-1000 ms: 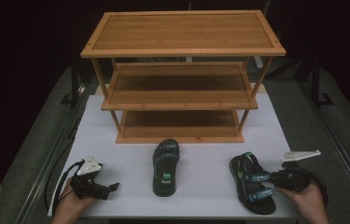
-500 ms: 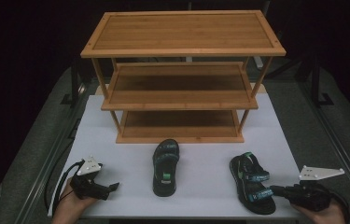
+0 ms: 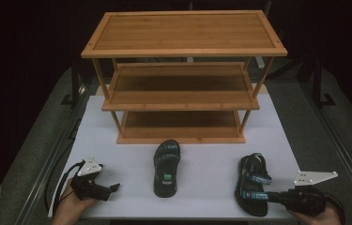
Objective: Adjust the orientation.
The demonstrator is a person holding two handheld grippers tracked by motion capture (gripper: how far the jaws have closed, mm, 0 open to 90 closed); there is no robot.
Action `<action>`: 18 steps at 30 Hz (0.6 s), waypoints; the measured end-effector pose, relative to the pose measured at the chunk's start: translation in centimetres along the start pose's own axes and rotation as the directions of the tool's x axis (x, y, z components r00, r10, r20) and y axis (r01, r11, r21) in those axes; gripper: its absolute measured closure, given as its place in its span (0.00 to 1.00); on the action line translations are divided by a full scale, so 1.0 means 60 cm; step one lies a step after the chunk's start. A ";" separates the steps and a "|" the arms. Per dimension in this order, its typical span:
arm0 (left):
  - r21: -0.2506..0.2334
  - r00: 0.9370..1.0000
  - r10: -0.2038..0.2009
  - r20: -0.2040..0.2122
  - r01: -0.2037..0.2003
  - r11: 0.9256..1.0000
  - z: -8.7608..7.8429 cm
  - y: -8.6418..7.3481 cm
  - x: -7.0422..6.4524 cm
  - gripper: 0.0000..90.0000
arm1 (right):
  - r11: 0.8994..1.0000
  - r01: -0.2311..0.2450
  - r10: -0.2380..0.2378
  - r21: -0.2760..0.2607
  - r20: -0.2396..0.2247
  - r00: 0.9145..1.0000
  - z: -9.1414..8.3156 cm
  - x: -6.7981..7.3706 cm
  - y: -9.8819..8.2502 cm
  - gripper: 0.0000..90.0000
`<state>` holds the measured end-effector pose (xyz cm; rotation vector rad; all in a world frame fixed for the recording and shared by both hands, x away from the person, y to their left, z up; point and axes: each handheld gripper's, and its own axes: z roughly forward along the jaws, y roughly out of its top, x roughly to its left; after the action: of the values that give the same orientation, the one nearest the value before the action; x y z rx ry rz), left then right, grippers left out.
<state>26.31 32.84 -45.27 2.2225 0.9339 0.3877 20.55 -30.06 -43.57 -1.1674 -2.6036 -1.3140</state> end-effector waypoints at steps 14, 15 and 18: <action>0.000 1.000 0.000 0.000 0.000 1.000 0.000 0.000 0.000 0.00 | 0.995 0.080 -0.076 0.052 -0.088 0.993 0.046 0.034 0.019 1.00; 0.000 1.000 0.000 0.000 0.000 1.000 0.000 0.000 0.000 0.00 | 0.996 0.078 -0.073 0.045 -0.088 0.993 0.042 0.033 0.018 1.00; 0.000 1.000 0.000 0.000 0.000 1.000 0.000 0.000 0.000 0.00 | 0.998 0.068 -0.066 0.020 -0.076 0.995 0.024 0.029 0.014 0.99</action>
<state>26.32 32.84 -45.27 2.2221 0.9339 0.3872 20.27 -27.66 -43.38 -1.0154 -2.6181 -1.3086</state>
